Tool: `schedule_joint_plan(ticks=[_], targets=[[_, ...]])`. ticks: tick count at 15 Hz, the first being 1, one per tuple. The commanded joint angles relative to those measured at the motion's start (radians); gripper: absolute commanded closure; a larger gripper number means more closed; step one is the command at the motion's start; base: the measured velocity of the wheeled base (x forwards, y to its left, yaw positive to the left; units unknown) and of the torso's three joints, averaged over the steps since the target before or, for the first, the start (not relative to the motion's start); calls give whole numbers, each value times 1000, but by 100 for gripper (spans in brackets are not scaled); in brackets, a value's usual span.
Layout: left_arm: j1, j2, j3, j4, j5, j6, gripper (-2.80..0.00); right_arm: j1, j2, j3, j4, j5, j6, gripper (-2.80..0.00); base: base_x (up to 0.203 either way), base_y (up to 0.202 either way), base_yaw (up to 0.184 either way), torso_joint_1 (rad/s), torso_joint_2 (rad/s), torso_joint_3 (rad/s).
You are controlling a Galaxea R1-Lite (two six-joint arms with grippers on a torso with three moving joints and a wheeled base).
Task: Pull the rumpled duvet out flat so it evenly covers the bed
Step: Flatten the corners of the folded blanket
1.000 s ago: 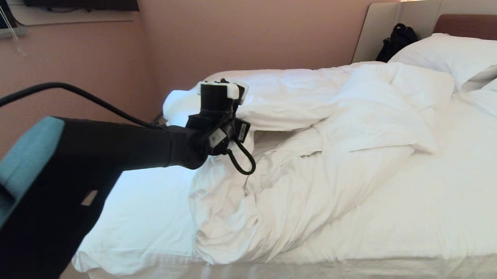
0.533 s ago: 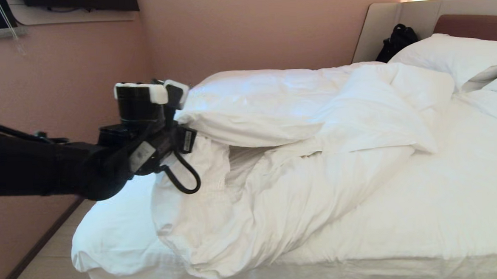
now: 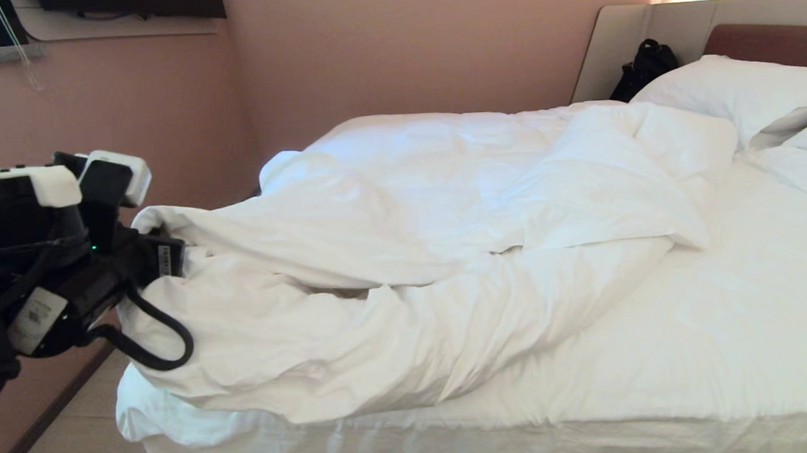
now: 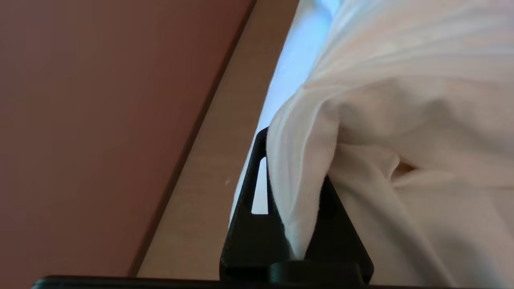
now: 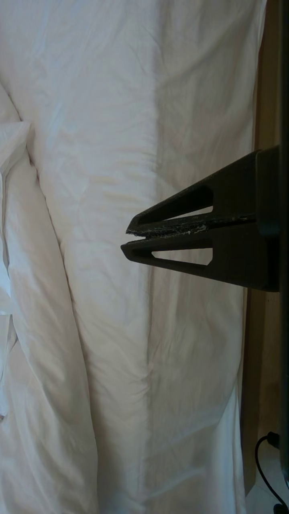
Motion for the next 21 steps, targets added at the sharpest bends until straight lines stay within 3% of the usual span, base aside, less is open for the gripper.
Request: schedule_joint_plan(ticks=[1,5,11,19,20,21], targets=[[27,-60,166,-3,2,-23,0,1,2,0,0,0,0,0,0,0,0,0,0,0],[32,-78,351,-13,-2,-116,0,0,2,0,0,0,0,0,0,0,0,0,0,0],[-52,-63,669,-112,-73,-161,0,0,0,1,0,0,0,0,0,0,0,0,0,0],[-63,-17,763,-70,-167,-170,0,0,2,0,0,0,0,0,0,0,0,0,0,0],[-63,-21,763,-72,-185,-171,-280,0,1,0,0,0,0,0,0,0,0,0,0,0],[-63,-22,763,-73,-190,-172,-280,0,1,1,0,0,0,0,0,0,0,0,0,0]])
